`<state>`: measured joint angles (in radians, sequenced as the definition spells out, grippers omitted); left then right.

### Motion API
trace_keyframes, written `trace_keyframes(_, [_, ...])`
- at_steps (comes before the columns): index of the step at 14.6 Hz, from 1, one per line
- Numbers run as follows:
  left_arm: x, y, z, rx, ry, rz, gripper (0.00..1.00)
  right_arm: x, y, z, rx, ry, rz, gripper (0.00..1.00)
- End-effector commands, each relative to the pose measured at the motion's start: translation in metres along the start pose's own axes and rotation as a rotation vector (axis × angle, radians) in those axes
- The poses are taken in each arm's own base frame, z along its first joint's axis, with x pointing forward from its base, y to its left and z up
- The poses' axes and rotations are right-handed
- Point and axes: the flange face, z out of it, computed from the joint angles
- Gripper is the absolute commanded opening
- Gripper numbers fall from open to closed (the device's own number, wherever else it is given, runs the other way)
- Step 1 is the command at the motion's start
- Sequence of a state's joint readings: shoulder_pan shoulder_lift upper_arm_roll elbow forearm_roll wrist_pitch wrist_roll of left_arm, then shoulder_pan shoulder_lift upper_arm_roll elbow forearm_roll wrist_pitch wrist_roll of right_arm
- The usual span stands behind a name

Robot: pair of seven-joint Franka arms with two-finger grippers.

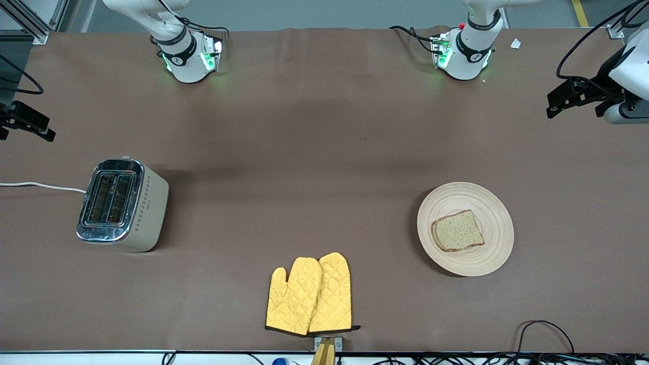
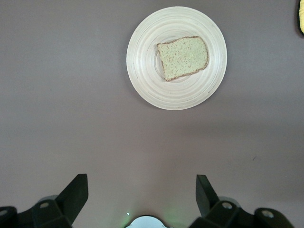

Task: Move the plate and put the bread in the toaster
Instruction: 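Reach the left gripper toward the rim of the wooden plate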

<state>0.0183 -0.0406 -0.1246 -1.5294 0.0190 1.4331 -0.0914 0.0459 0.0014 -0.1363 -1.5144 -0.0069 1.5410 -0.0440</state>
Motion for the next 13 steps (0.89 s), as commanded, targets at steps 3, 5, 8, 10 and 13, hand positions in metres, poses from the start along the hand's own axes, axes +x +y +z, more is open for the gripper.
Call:
trace_keyframes(3, [0.000,-0.004,-0.007,0.011,-0.005,-0.002,1.00,-0.007,-0.001,-0.001,0.019,0.000,0.016,1.00])
trace_keyframes(5, [0.003,-0.012,-0.003,0.003,-0.013,-0.014,1.00,-0.007,-0.001,-0.001,0.019,0.000,0.016,1.00])
trace_keyframes(8, [0.034,-0.026,0.042,-0.012,-0.088,-0.030,1.00,-0.007,-0.001,-0.001,0.019,0.000,0.016,1.00])
trace_keyframes(10, [0.063,-0.049,0.075,-0.072,-0.081,-0.078,1.00,-0.007,-0.001,-0.001,0.019,0.000,0.016,1.00])
trace_keyframes(13, [0.101,-0.087,0.132,-0.200,-0.078,-0.075,1.00,-0.007,-0.001,-0.001,0.019,0.000,0.016,1.00])
